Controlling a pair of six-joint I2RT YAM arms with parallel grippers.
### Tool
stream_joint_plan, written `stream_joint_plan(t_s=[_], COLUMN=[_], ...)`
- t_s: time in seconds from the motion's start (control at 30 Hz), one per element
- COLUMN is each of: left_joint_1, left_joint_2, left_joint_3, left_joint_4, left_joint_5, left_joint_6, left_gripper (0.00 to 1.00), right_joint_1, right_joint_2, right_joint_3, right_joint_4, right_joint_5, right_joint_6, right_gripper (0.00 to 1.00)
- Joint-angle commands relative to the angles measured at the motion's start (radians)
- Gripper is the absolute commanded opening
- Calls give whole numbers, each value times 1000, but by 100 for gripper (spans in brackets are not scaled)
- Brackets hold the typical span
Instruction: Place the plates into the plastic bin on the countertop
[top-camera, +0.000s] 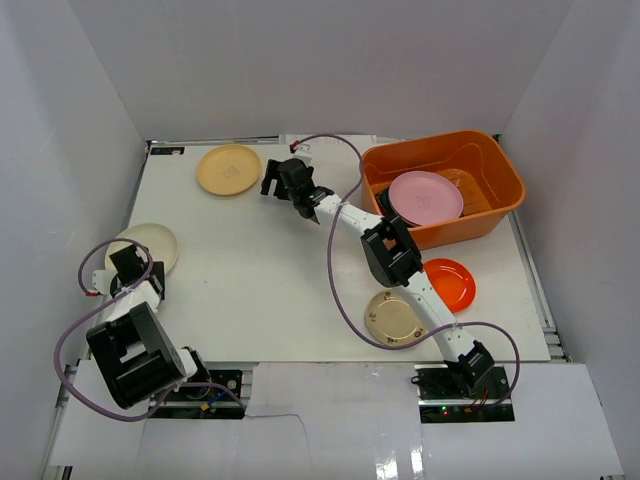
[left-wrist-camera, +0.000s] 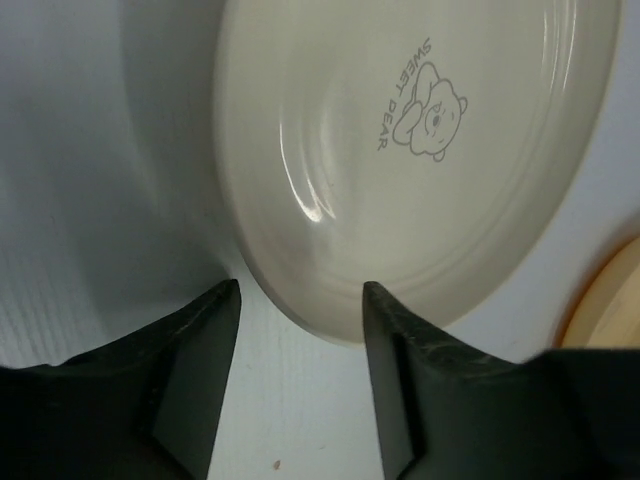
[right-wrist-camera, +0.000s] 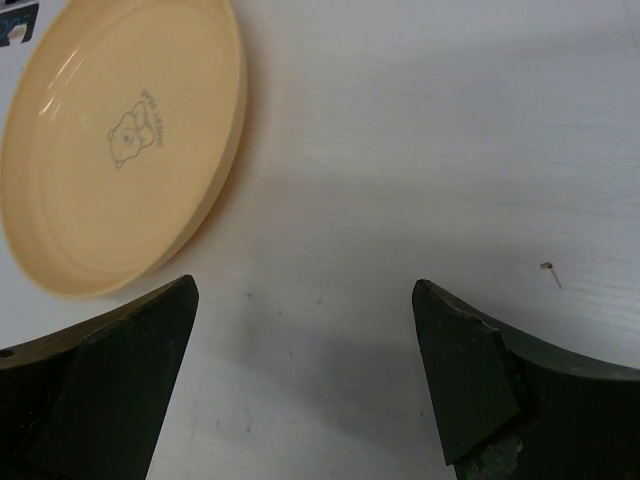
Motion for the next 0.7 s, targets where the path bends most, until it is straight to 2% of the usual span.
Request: stream_joint_plan(t_s=[0.0, 0.13, 0.23, 0.27, 0.33, 0.47, 0.57, 0.6, 0.67], left_joint_1=[6, 4, 4, 4, 4, 4, 4, 3, 1], left_joint_2=[31, 39, 54, 58, 60, 22, -44, -75, -101], left_joint_3=[0, -32, -38, -30, -27, -29, -33, -30, -32], left_joint_4=[4, 31, 27, 27, 34, 34, 34, 28, 18], left_joint_5=[28, 65, 83, 91, 137, 212, 249, 260, 298], left_joint_6=[8, 12, 24, 31, 53, 84, 134, 146, 162], left_gripper=[58, 39, 20, 10, 0, 0, 0, 0, 0], right_joint_1=[5, 1, 2, 2, 4, 5, -1, 1, -1], right_joint_2=[28, 100, 145, 151, 178, 238, 231, 235, 238], right_joint_3=[76, 99, 130, 128, 139, 189, 151, 157, 160], right_joint_4=[134, 195, 240, 258, 295, 343, 384, 381, 375], right_joint_5=[90, 99, 108, 111, 116, 116, 106, 103, 100], right_joint_6=[70, 137, 185, 191, 211, 235, 234, 228, 219], right_gripper=[94, 95, 96, 96, 96, 88, 77, 71, 65])
